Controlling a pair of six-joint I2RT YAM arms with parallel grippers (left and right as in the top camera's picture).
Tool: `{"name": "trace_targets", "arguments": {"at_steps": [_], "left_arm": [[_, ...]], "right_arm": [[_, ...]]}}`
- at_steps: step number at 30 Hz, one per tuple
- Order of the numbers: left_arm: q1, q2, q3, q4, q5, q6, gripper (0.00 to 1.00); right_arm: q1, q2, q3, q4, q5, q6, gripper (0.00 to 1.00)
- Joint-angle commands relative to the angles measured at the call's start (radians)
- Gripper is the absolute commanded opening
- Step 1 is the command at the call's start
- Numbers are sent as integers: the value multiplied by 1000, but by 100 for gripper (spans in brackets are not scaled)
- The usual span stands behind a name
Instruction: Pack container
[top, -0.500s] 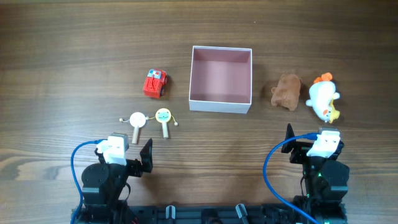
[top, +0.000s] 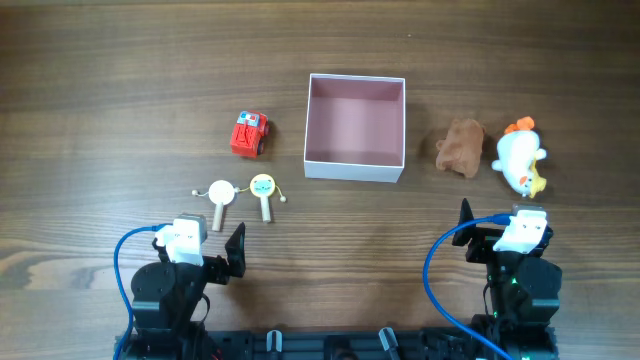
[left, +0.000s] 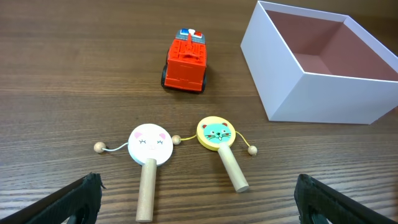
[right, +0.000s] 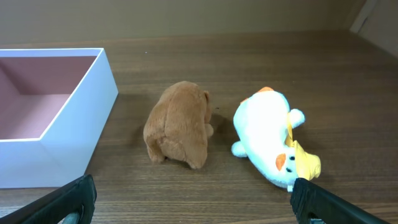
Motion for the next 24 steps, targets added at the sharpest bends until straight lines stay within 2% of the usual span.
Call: {"name": "trace_targets", "arguments": {"at_steps": [1, 6, 9, 13, 18, 24], "left_arm": [[-6, -7, -11, 23, -4, 20, 100], [-6, -7, -11, 26, -3, 20, 100], [-6, -7, -11, 26, -3, 19, 100], [-6, -7, -11, 48, 32, 18, 100], [-6, -7, 13, 115, 31, -102, 100], [-6, 97, 144, 138, 4, -105, 100]], "right_arm": [[3, -12, -3, 4, 17, -10, 100], [3, -12, -3, 5, -16, 9, 100], [3, -12, -3, 11, -147, 162, 100], [3, -12, -3, 39, -219, 336, 100], [3, 16, 25, 66, -322, 275, 99], [3, 252, 193, 56, -322, 253, 100]]}}
